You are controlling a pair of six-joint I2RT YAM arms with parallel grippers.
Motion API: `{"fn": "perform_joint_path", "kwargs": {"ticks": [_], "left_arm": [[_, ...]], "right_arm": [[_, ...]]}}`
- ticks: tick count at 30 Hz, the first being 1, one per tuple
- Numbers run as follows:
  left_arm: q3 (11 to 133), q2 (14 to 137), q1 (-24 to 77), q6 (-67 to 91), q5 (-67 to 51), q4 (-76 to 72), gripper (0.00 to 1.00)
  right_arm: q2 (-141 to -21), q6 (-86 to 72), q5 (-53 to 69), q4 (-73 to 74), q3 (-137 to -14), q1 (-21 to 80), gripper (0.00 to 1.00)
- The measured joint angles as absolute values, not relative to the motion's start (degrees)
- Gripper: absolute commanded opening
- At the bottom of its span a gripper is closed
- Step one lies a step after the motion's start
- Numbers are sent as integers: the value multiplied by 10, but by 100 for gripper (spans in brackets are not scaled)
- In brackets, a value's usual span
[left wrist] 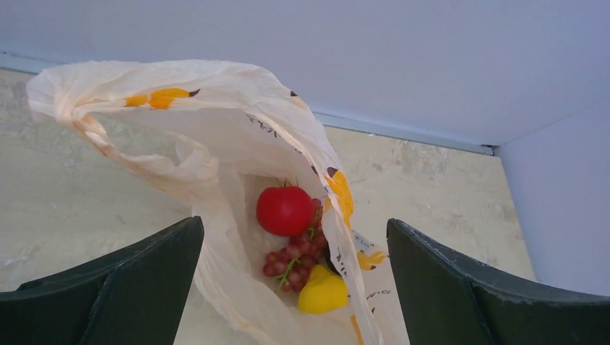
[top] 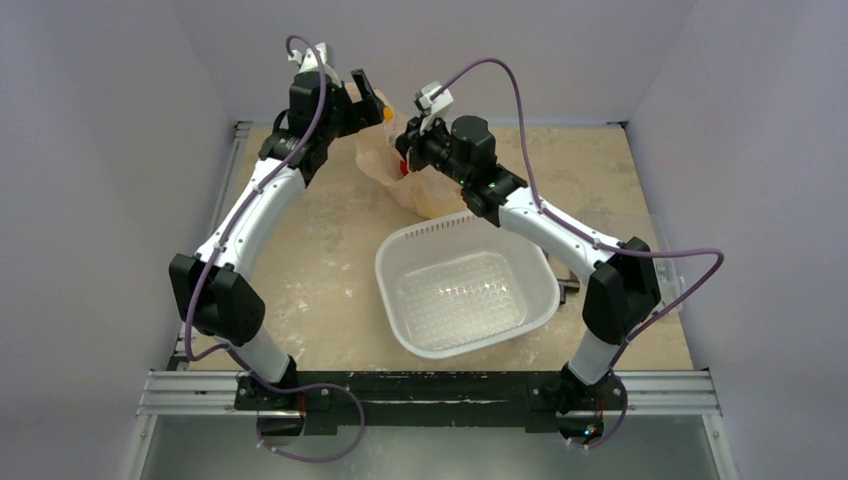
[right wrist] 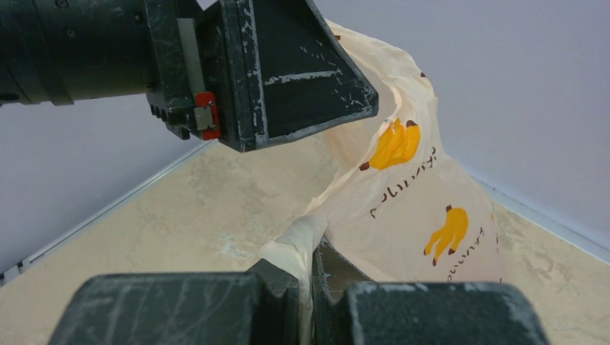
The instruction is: Take the fake fruits out of the plastic bag
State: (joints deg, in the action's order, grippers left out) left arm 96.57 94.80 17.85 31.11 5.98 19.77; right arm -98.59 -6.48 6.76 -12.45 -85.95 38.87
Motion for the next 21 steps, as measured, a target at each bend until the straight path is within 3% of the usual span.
{"fn": "perform_joint_path", "kwargs": {"ticks": [5,9,13,15,16,17,18,19,21], "left_arm": [[945,953,192,311,93,158,98],[1005,997,194,317,146,187,89],[970,990,194,322,168,171,85],[946,985,192,321,173,166,71],[943,986,190,319,173,166,55],[943,987,187,319,171,165,26],[943,989,179,317,163,161,6],[943,990,172,320,156,156,0],[943,993,145,311,129,143,0]], "right_arm": [[-979,-65,67,-125,-851,389,0],[-971,-64,65,-123,-848,389,0],[-958,-60,59,-122,-840,389,0],[-952,-58,57,-121,-837,389,0],[-951,-58,56,-121,-837,389,0],[-950,-56,56,-123,-835,389,0],[-948,-55,55,-125,-832,389,0],[-947,-53,55,-126,-827,389,0],[-947,-51,55,-129,-823,386,0]]}}
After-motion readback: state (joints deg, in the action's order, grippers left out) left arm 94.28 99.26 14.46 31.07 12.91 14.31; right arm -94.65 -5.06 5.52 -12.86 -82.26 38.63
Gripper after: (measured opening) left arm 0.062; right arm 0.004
